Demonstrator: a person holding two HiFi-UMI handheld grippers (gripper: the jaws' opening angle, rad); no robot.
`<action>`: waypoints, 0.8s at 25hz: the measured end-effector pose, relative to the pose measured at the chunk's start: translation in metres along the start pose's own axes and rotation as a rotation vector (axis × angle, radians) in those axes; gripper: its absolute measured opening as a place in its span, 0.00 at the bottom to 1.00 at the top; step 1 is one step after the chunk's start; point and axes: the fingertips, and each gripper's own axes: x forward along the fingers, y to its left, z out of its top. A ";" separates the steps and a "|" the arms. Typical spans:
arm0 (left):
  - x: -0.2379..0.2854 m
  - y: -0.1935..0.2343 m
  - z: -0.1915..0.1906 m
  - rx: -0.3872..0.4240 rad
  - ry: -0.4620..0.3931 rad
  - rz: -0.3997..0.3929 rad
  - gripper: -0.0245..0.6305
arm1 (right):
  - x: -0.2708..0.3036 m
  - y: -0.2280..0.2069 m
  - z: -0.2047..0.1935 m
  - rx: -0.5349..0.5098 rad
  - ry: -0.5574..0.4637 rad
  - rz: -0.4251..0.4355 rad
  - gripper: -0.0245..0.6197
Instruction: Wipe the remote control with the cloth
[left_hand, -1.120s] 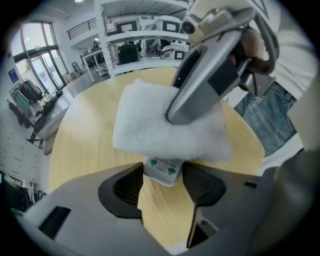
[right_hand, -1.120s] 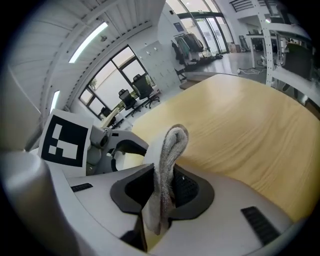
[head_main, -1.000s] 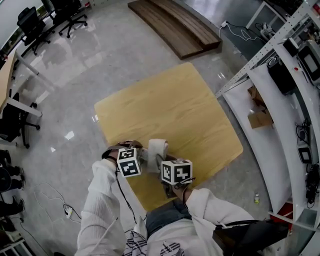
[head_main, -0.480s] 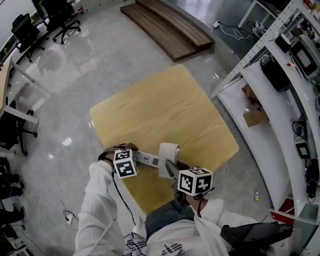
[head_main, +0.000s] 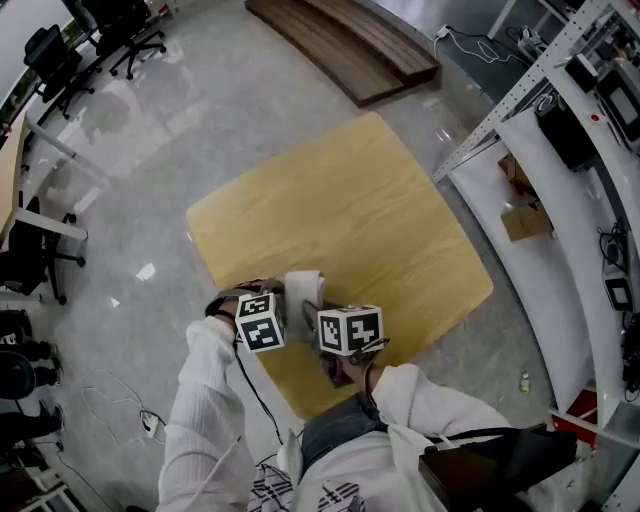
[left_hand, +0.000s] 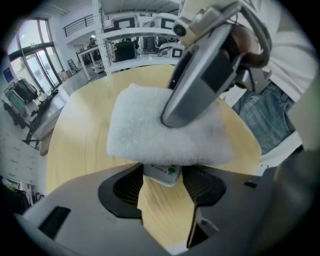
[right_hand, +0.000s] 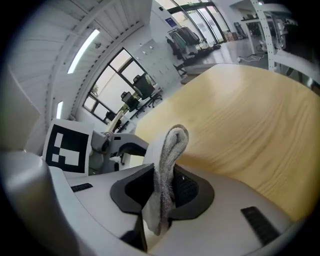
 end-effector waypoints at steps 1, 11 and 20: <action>0.000 -0.001 0.000 0.001 -0.002 0.000 0.42 | -0.001 -0.007 -0.002 0.001 -0.004 -0.017 0.18; 0.000 -0.001 -0.002 0.007 0.005 -0.011 0.42 | -0.044 -0.056 -0.006 0.057 -0.037 -0.118 0.18; 0.002 0.003 -0.001 -0.034 -0.016 -0.003 0.42 | -0.087 -0.094 -0.007 0.120 -0.134 -0.185 0.18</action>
